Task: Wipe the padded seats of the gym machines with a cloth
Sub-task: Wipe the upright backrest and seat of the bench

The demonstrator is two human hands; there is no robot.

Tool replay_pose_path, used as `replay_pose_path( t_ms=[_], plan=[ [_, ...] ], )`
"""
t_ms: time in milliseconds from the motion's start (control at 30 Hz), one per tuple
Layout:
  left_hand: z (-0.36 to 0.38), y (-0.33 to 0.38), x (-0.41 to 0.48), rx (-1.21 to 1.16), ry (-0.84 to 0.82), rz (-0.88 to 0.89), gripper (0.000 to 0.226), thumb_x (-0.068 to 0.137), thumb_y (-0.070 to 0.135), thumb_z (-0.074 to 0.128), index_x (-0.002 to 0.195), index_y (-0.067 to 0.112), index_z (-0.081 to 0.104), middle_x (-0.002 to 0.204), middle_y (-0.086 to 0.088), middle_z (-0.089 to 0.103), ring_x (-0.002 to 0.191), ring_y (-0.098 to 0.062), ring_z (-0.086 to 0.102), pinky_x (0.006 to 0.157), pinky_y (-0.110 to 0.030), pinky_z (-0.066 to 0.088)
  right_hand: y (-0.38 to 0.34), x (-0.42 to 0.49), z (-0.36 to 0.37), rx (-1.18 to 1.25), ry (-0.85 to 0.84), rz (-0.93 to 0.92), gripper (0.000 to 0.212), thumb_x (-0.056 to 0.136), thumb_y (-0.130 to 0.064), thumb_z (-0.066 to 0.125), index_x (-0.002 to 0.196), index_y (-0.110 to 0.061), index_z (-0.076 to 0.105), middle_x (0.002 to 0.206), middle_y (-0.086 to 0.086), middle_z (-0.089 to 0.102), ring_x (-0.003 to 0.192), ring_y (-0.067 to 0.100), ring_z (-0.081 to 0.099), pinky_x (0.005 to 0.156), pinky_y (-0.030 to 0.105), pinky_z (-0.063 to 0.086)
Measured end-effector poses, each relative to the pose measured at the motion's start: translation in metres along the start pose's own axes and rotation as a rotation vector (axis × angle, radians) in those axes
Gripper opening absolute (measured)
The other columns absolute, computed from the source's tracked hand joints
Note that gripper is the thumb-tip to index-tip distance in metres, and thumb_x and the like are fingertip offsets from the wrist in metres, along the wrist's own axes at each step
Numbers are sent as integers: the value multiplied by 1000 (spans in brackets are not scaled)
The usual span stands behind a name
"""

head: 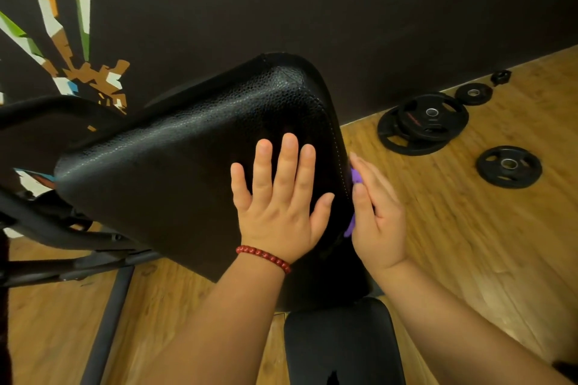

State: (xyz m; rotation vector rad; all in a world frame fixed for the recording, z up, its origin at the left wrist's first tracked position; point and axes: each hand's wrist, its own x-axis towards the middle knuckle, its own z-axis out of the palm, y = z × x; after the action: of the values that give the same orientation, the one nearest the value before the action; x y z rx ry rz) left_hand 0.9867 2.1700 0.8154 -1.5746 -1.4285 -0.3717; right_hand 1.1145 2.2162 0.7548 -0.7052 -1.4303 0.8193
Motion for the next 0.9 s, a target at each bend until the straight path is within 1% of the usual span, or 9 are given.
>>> replay_pose_path(
  t_ms=[167, 267, 367, 467, 533, 633, 700, 800, 900],
  plan=[
    [0, -1, -2, -3, -10, 10, 77, 96, 54, 28, 154, 14, -5, 160, -3, -19, 148, -25, -16, 118, -46, -12, -24, 21, 2, 37, 46, -13, 37, 100, -15, 42, 133, -2, 53, 134, 5, 57, 129, 11, 50, 107, 24, 40],
    [-1, -1, -3, 1, -15, 15, 76, 97, 53, 27, 154, 14, -5, 160, -4, -20, 147, -26, -16, 118, -47, -12, -37, 38, 7, 89, 101, -37, 35, 99, -14, 44, 131, -3, 55, 130, 0, 58, 126, 8, 52, 104, 21, 41],
    [0, -1, -3, -2, -10, 16, 76, 97, 53, 27, 154, 14, -4, 160, -3, -19, 148, -26, -16, 118, -47, -11, -18, 24, 4, 49, 51, -66, 37, 99, -12, 44, 134, -3, 49, 135, 1, 54, 131, 7, 48, 107, 20, 38],
    [1, -1, -3, -5, -8, 21, 78, 96, 54, 29, 154, 15, -4, 160, -3, -19, 148, -25, -15, 118, -47, -11, 5, -3, -2, 1, -25, -15, 39, 100, -16, 40, 139, -11, 43, 143, 5, 48, 136, 9, 42, 111, 22, 34],
    [1, -1, -3, -2, -5, 21, 79, 96, 55, 31, 154, 15, -4, 160, -3, -19, 148, -25, -15, 118, -47, -11, 4, -11, -4, -9, -24, 40, 39, 100, -21, 40, 138, -16, 44, 146, 4, 46, 137, 10, 41, 111, 20, 33],
    [2, 0, -4, 13, 4, 12, 79, 96, 53, 34, 154, 15, -4, 160, -3, -18, 148, -25, -15, 118, -47, -11, -18, 5, 1, 131, 72, 181, 30, 98, -22, 50, 128, -21, 56, 135, -4, 57, 128, 3, 50, 104, 17, 39],
    [1, 0, -4, 13, 4, 11, 79, 97, 51, 36, 154, 15, -4, 160, -3, -19, 148, -25, -16, 118, -46, -11, -30, 20, 4, 248, 122, 259, 28, 97, -17, 54, 122, -30, 58, 126, -13, 61, 122, -2, 53, 99, 13, 42],
    [1, 1, -6, 12, -2, 4, 78, 98, 50, 36, 154, 15, -6, 160, -2, -20, 147, -24, -17, 118, -46, -12, -27, 20, 6, 248, 113, 248, 33, 99, -14, 51, 129, -29, 52, 129, -13, 59, 124, -1, 52, 100, 14, 42],
    [2, 3, -7, 11, -8, -6, 77, 99, 49, 34, 154, 16, -7, 160, -1, -21, 147, -23, -18, 118, -45, -12, -9, -1, 8, 185, 100, 255, 32, 100, -18, 46, 126, -33, 54, 132, -12, 57, 128, 1, 49, 105, 17, 39]
  ],
)
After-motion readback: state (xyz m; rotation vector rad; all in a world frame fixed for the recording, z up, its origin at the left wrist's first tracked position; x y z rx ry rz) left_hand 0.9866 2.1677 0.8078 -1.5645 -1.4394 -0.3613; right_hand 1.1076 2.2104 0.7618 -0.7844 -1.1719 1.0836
